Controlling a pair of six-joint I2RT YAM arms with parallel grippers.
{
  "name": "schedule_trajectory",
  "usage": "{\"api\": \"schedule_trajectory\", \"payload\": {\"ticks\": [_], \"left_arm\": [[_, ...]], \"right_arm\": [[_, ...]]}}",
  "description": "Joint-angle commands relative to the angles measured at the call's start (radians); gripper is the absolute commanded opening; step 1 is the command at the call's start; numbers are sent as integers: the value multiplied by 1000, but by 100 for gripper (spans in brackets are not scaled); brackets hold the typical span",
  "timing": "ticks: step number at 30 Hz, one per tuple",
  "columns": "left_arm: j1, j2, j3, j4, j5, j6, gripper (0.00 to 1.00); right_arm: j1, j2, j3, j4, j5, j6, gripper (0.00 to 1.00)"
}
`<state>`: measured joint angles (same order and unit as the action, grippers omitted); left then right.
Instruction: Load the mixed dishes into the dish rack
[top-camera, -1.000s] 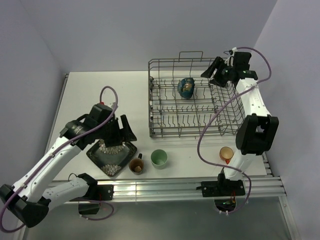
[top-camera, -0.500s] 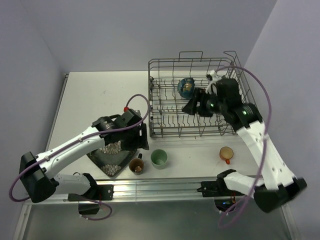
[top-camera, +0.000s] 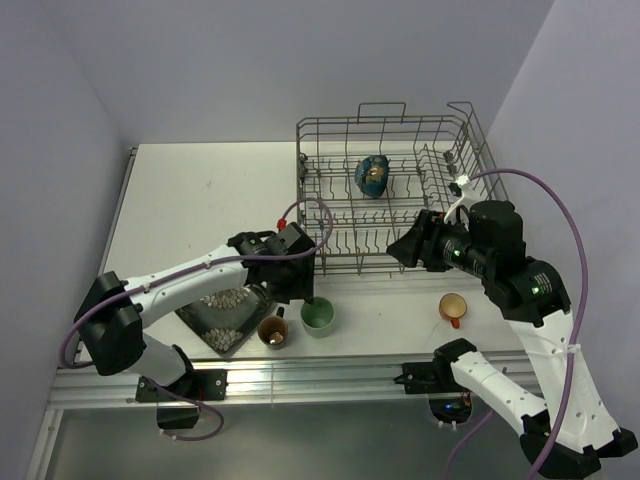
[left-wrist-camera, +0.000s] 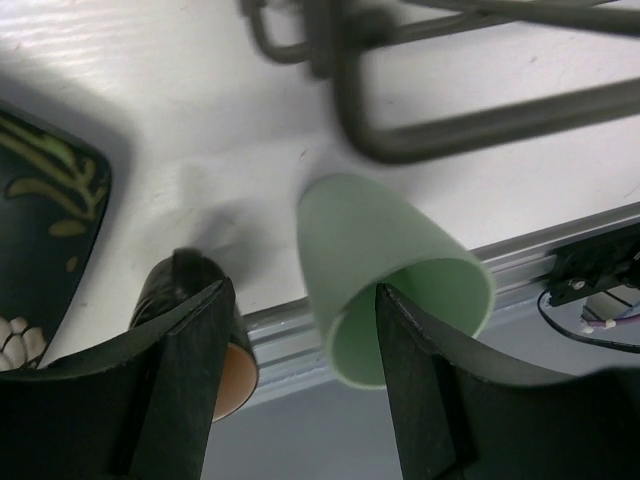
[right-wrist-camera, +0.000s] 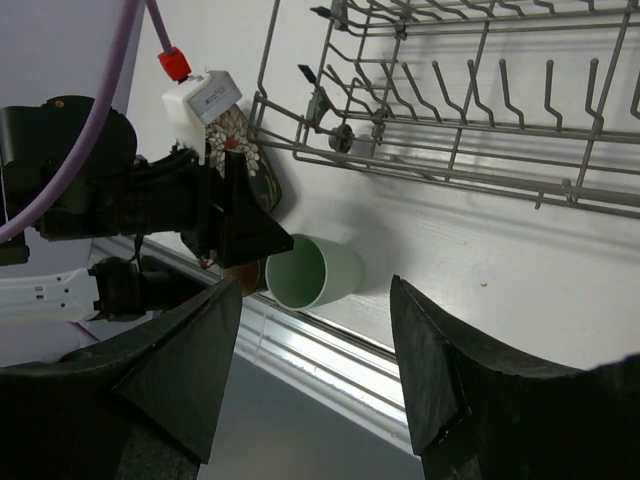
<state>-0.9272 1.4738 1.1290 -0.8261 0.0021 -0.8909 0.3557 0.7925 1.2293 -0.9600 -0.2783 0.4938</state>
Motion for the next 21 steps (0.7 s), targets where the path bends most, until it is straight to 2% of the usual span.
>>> {"api": "schedule_trajectory", "payload": {"ticks": [1,6,13,21], "left_arm": [[-21,28,35,50,-11,18,64],[-30,54,3,59,7,15,63],[-38,52,12,64,18,23,40],[-41,54,-8,84,85,38,28]], "right_arm": [[5,-12,5,-19,18,11,68],[5,-13,25,-40,27,-4,68],[5,-24,-5,-31,27,-8,68],[5,-26,-16,-26,36,-9,68]]}}
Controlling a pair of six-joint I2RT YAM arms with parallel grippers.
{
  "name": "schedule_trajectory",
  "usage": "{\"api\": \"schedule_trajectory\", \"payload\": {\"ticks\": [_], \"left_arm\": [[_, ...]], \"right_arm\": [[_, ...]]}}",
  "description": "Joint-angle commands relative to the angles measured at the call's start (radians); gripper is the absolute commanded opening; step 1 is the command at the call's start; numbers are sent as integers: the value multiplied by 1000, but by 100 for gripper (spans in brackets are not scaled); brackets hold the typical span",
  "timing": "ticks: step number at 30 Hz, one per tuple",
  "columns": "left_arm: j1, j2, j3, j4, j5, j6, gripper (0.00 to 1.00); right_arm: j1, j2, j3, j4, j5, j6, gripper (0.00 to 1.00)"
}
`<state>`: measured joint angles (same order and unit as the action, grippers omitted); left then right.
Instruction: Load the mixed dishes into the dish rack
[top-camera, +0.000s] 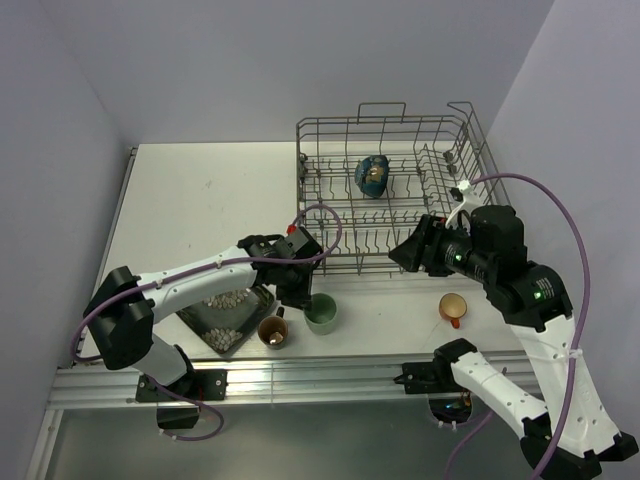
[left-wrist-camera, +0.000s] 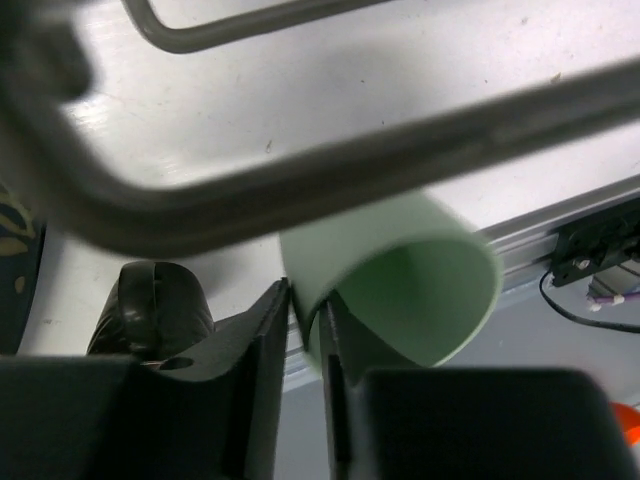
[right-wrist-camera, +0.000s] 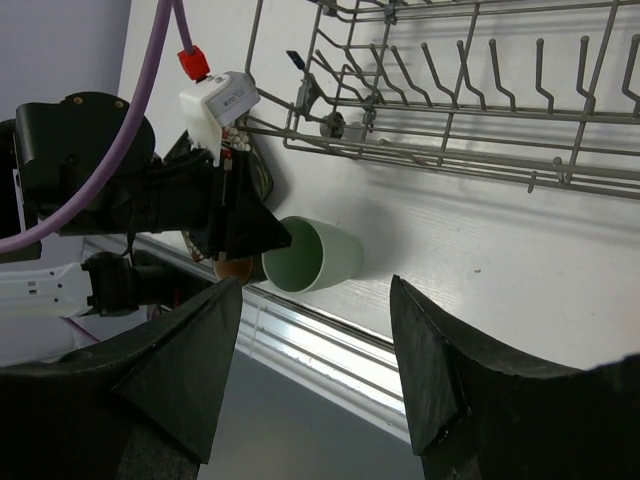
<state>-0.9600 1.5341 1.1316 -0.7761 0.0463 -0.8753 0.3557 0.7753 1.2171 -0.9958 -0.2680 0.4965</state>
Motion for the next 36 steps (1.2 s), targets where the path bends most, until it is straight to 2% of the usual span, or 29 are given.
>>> {"api": "schedule_trajectory", "payload": {"ticks": [1,3,5,8,14,17,18,21,25,28,31,32,36], "left_arm": [[-8,-8,-12,34,47,28,23],[-8,-18,3,34,61,41,15],[-9,-37,26,0,60,50,1],[-8,-69,101,-64,66,59,0],[-9,-186,218,-26,259,42,0],[-9,-252,224,70,389,7,0],[-8,-270,206,154,455,-22,0],[-8,-337,168,343,545,-71,0],[-5,-384,140,513,671,-126,0],[-5,-400,119,624,710,-175,0],[0,-407,117,655,711,-185,0],[1,-405,112,669,719,-189,0],[15,-413,79,747,745,-221,0]], "right_arm": [[5,-10,-5,6,27,-10,68],[5,-13,-4,0,29,-9,68],[5,-16,-2,-3,23,-1,68],[5,-19,1,-7,1,14,68],[5,-8,-4,9,-80,42,68],[5,-5,-13,54,-175,59,68],[5,-5,-16,68,-230,74,68],[5,-10,-30,138,-346,109,69],[5,-10,-53,256,-479,181,68],[3,-13,-56,328,-545,220,69],[5,-16,-74,429,-656,272,69],[3,-22,-76,486,-665,295,68],[-14,-48,-41,520,-637,356,69]]}}
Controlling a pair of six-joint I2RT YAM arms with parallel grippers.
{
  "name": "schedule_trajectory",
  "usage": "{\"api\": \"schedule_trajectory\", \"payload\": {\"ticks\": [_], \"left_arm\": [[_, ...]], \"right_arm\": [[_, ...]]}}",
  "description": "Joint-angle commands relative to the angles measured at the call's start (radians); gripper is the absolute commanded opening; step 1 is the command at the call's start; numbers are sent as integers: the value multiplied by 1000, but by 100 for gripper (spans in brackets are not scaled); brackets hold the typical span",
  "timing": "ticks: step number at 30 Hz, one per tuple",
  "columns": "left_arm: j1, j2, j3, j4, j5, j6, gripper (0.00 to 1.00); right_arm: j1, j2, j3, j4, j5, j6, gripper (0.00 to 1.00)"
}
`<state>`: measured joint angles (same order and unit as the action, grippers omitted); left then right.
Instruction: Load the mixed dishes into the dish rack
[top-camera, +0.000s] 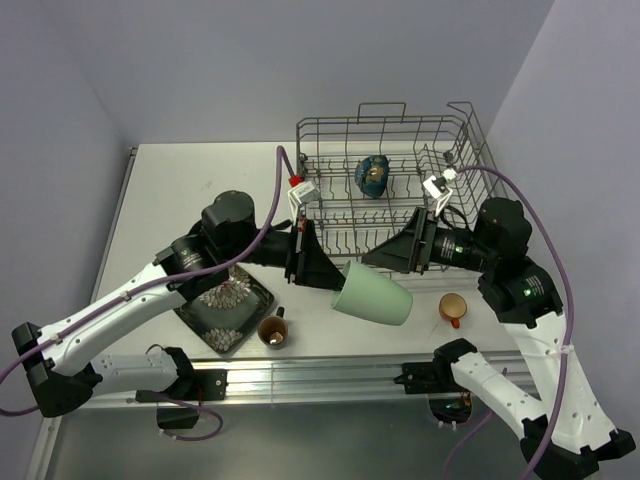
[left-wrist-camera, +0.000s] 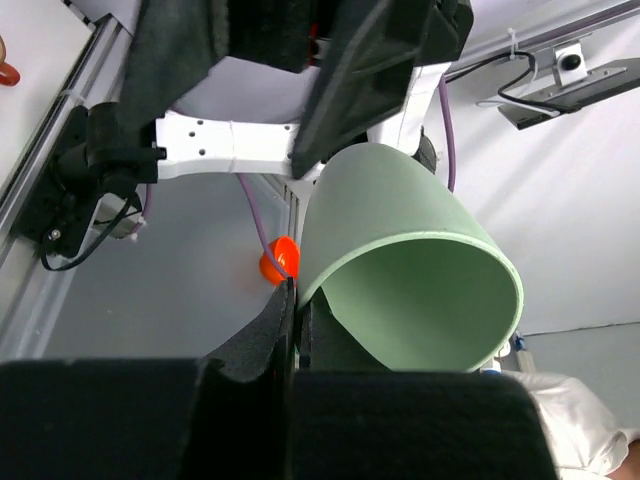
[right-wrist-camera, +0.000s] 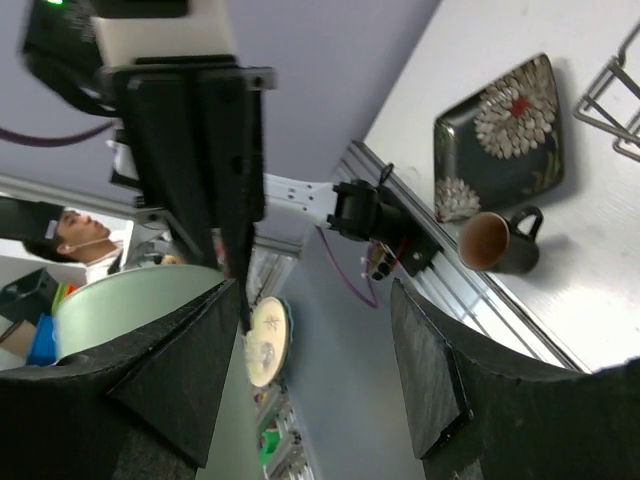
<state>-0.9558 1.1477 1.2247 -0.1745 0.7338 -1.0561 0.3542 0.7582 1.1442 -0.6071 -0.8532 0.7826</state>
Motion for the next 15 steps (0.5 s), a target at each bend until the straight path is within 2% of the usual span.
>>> {"api": "schedule_trajectory", "payload": {"ticks": [1,7,11,15], "left_arm": [[23,-32,-19,147,56,-41,0],[113,-75,-54,95,-13,-22,0],[173,-101,-80,113,-69,-31,0],[238,-109,-111,205,-76,-93,0]], "right_arm": [[-20,-36,40,135,-44,78,69],[-100,-88,9,239,-44,187,71],[-104,-123,-95,435,-76,309,71],[-106,-149,-207,648,-107,476,73]]}}
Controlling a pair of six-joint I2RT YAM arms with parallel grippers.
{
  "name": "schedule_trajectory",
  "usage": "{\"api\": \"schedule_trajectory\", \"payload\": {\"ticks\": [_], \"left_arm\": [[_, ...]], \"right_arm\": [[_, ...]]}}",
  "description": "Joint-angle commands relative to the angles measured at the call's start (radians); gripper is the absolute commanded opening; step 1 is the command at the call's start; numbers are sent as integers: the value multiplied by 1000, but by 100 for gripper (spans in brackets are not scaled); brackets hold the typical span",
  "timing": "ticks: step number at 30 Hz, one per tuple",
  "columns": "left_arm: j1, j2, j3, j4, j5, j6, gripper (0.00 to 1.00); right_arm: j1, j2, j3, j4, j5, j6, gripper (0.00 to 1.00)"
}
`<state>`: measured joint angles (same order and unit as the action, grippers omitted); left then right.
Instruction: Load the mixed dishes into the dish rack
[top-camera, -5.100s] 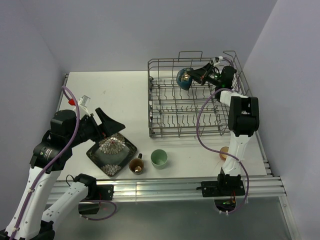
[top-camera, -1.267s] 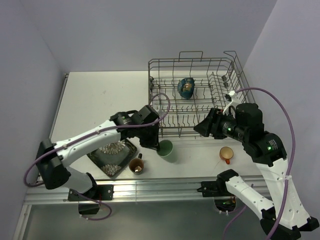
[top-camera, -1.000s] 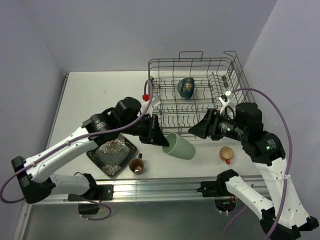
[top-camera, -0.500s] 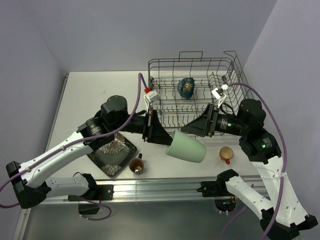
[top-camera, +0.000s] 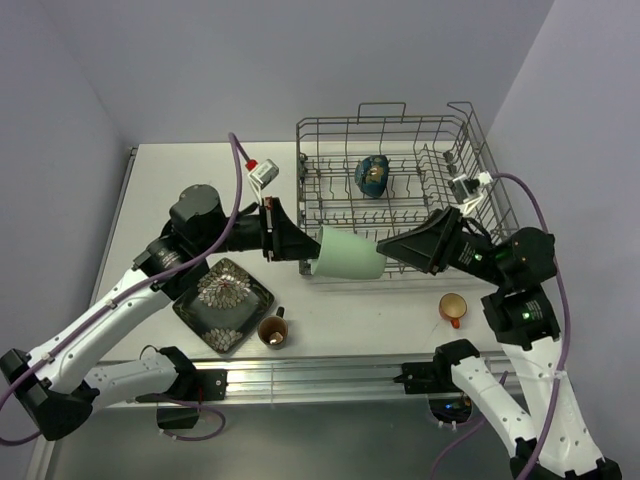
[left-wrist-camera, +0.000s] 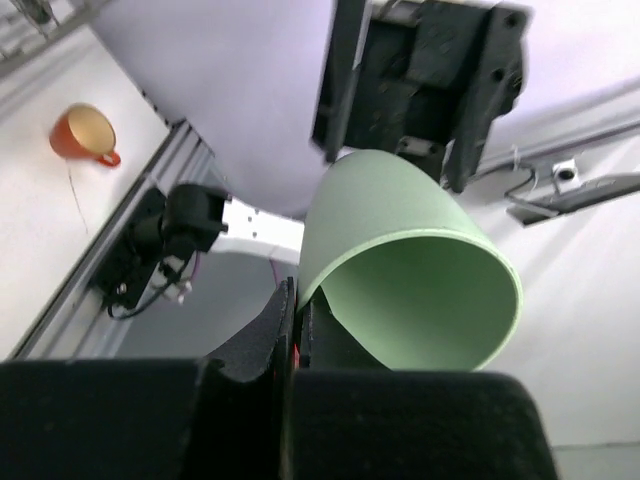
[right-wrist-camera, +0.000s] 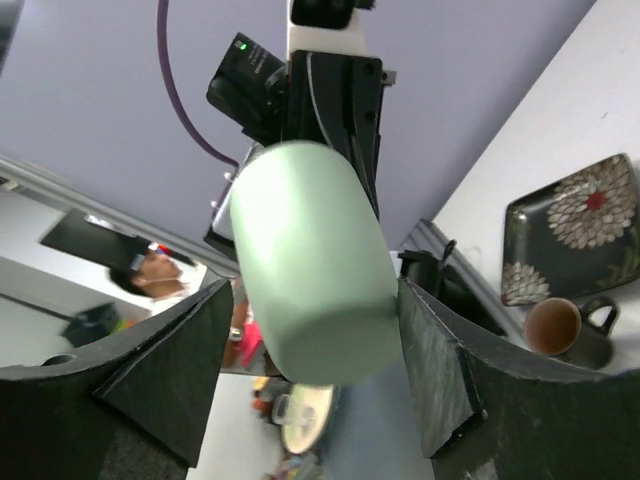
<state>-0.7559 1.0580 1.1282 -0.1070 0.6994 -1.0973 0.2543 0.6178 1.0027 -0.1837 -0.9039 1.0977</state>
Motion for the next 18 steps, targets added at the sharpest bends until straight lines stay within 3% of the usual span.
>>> {"api": "schedule_trajectory", "payload": {"ticks": [1,5,18], "left_arm": [[53,-16,-21,165,-31,-68,0],[61,10,-24,263,15,-119,0],[69,22,-91,380,61,-210,0]], "right_arm": [[-6,-13,-81,249,-53,174,75],[-6,-20,-107,283,-23,151,87],[-6,40,-139,532,-16,286,86]]}}
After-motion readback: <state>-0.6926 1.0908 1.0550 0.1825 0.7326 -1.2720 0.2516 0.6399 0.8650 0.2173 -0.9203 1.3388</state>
